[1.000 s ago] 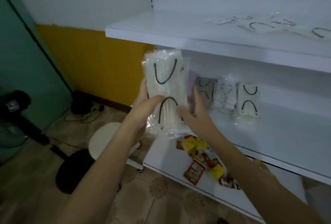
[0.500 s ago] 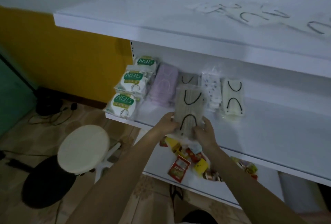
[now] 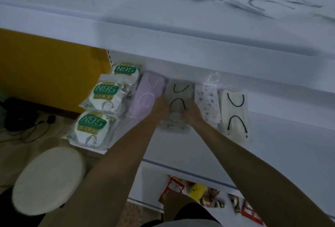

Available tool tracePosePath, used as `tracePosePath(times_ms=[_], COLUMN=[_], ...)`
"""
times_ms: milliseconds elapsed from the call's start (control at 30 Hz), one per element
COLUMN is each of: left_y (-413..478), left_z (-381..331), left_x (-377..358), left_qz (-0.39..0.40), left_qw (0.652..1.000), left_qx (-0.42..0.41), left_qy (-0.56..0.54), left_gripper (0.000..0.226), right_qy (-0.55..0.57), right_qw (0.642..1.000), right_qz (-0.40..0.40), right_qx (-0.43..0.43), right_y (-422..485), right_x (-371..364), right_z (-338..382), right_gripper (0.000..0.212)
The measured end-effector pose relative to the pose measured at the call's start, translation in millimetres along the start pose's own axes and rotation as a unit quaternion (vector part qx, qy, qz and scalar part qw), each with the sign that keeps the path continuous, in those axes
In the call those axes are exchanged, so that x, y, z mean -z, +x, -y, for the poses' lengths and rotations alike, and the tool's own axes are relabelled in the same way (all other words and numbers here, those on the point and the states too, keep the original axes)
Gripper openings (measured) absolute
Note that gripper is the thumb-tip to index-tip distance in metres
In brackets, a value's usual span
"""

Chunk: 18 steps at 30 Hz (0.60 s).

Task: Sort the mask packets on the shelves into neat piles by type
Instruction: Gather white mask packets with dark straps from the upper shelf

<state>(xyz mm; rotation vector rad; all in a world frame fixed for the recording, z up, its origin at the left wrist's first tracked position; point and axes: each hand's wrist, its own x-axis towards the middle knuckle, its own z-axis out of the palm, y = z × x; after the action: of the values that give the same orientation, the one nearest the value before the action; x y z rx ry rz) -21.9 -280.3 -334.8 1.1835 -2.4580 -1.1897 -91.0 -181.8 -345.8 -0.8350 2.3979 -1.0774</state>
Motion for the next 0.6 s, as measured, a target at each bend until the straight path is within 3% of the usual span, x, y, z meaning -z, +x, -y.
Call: tracePosePath(times_ms=[67,267,433,600], left_y=[2,-11,-50,-103], left_z=[5,1,3,21], left_x=[-6,-1,29,64], left_qz=[0.005,-0.029,-0.035,-0.014], left_qw=[1.000,0.998,0.997,0.994], left_qx=[-0.008,-0.055,-0.068,-0.096], left_qy=[0.022,0.018,0.032,0.041], left_gripper=[0.030,0.029,0.036,0.043], right_qy=[-0.017,-0.046,-0.067,-0.092], right_qw=[1.000,0.999,0.997,0.991], right_qz=[0.013,0.009,-0.010,0.048], right_qx=[-0.006,0.018,0.042,0.088], right_y=[6,-1,-25,-96], right_x=[-6,-13,1,31], right_z=[-7,-2,12,29], right_gripper=[0.017,0.037,0.034,0.053])
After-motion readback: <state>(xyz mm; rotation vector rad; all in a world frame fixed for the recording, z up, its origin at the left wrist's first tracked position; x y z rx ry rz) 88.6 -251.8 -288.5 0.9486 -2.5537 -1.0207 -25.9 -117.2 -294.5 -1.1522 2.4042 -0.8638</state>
